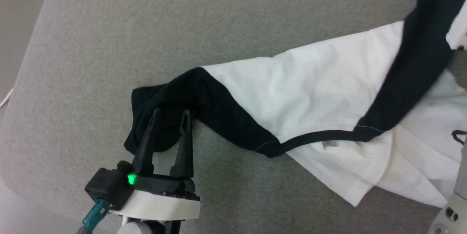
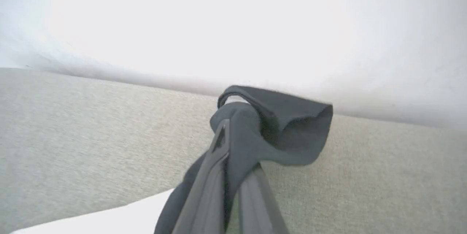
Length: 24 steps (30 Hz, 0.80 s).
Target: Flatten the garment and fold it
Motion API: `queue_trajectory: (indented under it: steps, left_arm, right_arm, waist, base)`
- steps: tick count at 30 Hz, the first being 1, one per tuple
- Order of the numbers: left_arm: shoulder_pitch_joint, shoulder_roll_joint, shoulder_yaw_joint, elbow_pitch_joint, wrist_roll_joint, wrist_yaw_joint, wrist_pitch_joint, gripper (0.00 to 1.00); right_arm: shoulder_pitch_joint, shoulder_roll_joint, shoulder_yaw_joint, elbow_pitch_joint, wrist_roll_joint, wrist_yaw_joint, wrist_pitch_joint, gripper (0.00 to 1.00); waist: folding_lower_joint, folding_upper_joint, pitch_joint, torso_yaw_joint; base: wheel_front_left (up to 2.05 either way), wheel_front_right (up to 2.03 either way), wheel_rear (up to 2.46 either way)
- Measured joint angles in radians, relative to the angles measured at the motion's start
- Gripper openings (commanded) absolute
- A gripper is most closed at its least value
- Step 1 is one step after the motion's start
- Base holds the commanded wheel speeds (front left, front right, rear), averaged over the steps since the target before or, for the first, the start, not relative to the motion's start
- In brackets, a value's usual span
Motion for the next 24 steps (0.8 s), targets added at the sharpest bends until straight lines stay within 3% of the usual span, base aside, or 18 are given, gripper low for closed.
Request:
queue_trajectory:
  steps: [3, 7, 11, 15, 19, 21, 24]
  left_arm:
    - [0.016, 0.004, 0.007, 0.001, 0.002, 0.001, 0.0, 1.0]
    - [0.059, 0.014, 0.018, -0.003, 0.004, 0.014, 0.009, 1.0]
    - [0.114, 0.032, 0.037, -0.022, 0.004, 0.035, 0.025, 1.0]
    - [0.163, 0.038, 0.046, -0.054, 0.002, 0.05, 0.037, 1.0]
    - [0.194, 0.04, 0.049, -0.077, -0.005, 0.058, 0.047, 1.0]
    - [0.202, 0.045, 0.049, -0.085, -0.005, 0.058, 0.055, 1.0]
    - [0.208, 0.051, 0.048, -0.091, -0.005, 0.063, 0.065, 1.0]
  right_arm:
    - [0.006, -0.013, 0.04, -0.067, 0.08, 0.0, 0.005, 0.0]
    - [0.104, -0.026, 0.008, -0.224, 0.2, 0.0, 0.038, 0.0]
    - [0.295, 0.001, -0.133, -0.428, 0.311, 0.0, 0.108, 0.0]
    - [0.494, 0.036, -0.379, -0.615, 0.398, 0.0, 0.169, 0.0]
    - [0.684, 0.033, -0.636, -0.61, 0.503, 0.0, 0.206, 0.0]
    - [0.802, 0.034, -0.686, -0.578, 0.498, 0.0, 0.182, 0.03]
    - [0.917, 0.034, -0.678, -0.487, 0.483, 0.0, 0.109, 0.04]
  waist:
    - [-0.0001, 0.0, -0.043, -0.02]
    - [-0.0002, 0.0, -0.11, -0.047]
    - [-0.0003, 0.0, -0.18, -0.077]
    - [-0.0005, 0.0, -0.24, -0.116]
    - [-0.0003, 0.0, -0.276, -0.168]
    - [-0.0004, 0.0, -0.289, -0.193]
    - [-0.0003, 0.0, -0.306, -0.227]
  base:
    - [0.0, 0.0, 0.0]
    - [0.0, 0.0, 0.0]
    - [0.0, 0.0, 0.0]
    - [0.0, 0.0, 0.0]
    - [0.0, 0.0, 0.0]
    - [0.0, 0.0, 0.0]
    - [0.0, 0.0, 0.0]
